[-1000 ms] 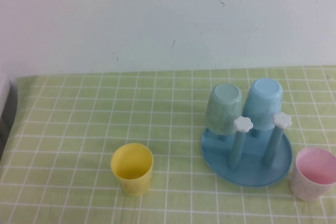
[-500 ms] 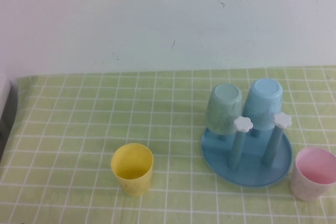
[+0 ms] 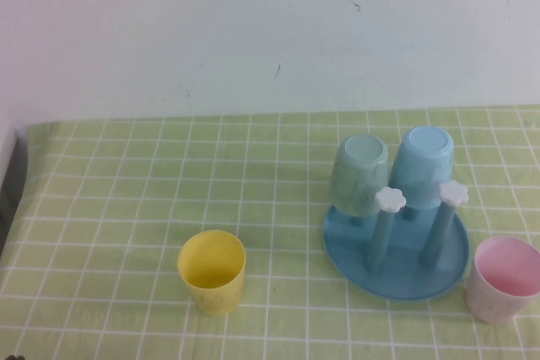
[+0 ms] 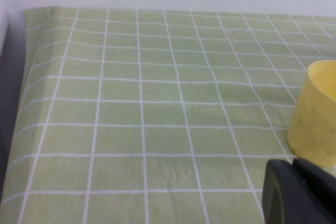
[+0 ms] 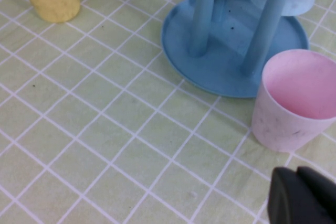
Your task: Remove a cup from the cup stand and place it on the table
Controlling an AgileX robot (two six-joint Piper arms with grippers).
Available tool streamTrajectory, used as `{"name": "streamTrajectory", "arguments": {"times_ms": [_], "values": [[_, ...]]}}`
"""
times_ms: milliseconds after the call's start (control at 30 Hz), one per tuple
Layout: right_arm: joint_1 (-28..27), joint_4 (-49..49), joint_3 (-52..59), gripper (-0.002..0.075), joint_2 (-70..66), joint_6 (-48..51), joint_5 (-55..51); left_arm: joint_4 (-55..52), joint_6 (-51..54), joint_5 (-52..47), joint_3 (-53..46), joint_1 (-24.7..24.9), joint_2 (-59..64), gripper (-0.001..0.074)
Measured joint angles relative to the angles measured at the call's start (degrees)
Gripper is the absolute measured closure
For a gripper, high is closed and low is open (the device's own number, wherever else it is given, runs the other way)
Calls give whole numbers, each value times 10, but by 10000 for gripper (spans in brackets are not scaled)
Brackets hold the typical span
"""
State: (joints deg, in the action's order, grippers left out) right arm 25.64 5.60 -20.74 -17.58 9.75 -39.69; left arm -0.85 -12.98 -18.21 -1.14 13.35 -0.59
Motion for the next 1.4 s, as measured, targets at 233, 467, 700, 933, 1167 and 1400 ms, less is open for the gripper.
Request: {"name": "streamTrajectory", "arguments": {"times_ms": [233,467,700,933,1167,1400], "values": [[0,0,0,728,0,0,0,31,36,-2,0,-20,0,737],[0,0,0,728,0,0,0,55,104,-2,0,-57,0,737],[0,0,0,728,0,0,0,56,107,-2,0,-57,0,737],[0,0,0,728,0,0,0,57,106,-2,0,-73,0,737],[0,0,0,728,0,0,0,57,106,-2,0,-87,0,737],[0,0,0,728,0,0,0,57,106,-2,0,-87,0,737]]}}
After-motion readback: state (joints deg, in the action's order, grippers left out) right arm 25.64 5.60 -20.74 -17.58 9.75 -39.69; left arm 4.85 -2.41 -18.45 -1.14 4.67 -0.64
